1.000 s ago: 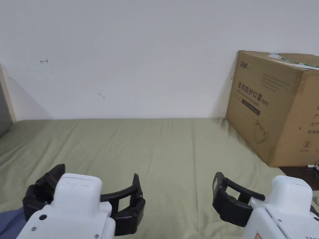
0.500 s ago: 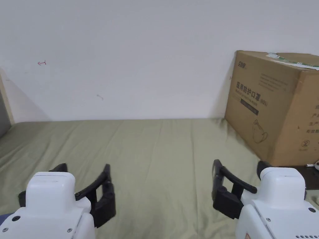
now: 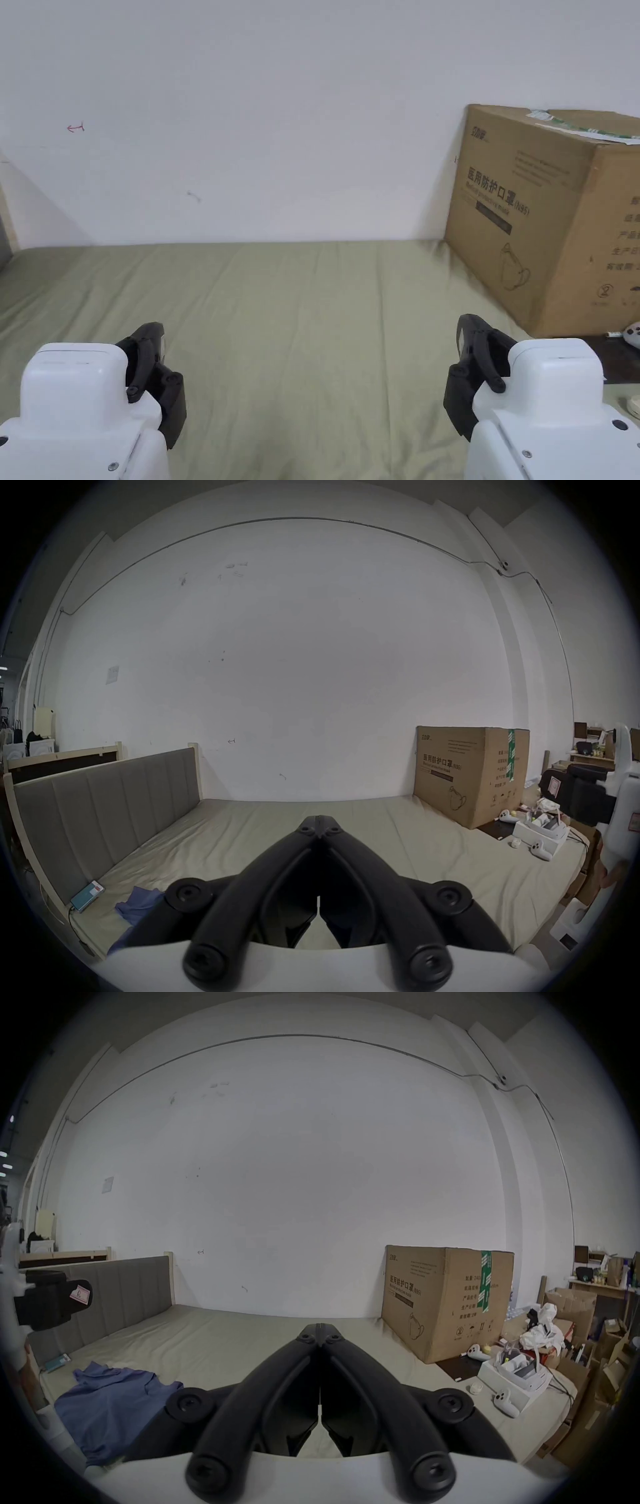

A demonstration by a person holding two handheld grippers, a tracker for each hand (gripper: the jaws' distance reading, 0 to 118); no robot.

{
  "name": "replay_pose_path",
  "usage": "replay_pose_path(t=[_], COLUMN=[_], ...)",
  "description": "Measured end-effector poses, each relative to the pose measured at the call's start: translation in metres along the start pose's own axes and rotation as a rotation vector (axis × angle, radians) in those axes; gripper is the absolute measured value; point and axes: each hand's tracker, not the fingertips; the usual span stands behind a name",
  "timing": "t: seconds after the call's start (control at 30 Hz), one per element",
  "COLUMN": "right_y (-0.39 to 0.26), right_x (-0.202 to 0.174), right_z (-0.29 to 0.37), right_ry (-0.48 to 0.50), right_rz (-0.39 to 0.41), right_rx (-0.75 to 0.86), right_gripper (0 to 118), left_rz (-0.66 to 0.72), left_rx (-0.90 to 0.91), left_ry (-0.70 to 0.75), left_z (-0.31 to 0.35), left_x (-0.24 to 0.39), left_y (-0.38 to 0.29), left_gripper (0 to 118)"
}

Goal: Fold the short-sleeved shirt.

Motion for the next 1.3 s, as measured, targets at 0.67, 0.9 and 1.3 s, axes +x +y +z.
replay_pose_path(t=[0.67, 0.9, 1.3], right_y=[-0.004, -0.019, -0.056], right_x=[-0.132, -0.177, -0.177], right_z=[-0.03, -0.031, -0.057], right_ry=[0.522, 0.69, 0.677], right_rz=[0.015, 0.005, 0.025], right_rx=[-0.025, -0.105, -0.264], right_gripper=[2, 2, 2], left_rz=[-0.06, -0.072, 0.144], left_rx=[-0.029, -0.081, -0.609], left_ry=[0.458, 0.589, 0.425], left_z=[0.078, 0.104, -0.03], left_x=[-0.098, -0.129, -0.21], left_y=[0.006, 0.0, -0.13], left_gripper=[0, 0, 0])
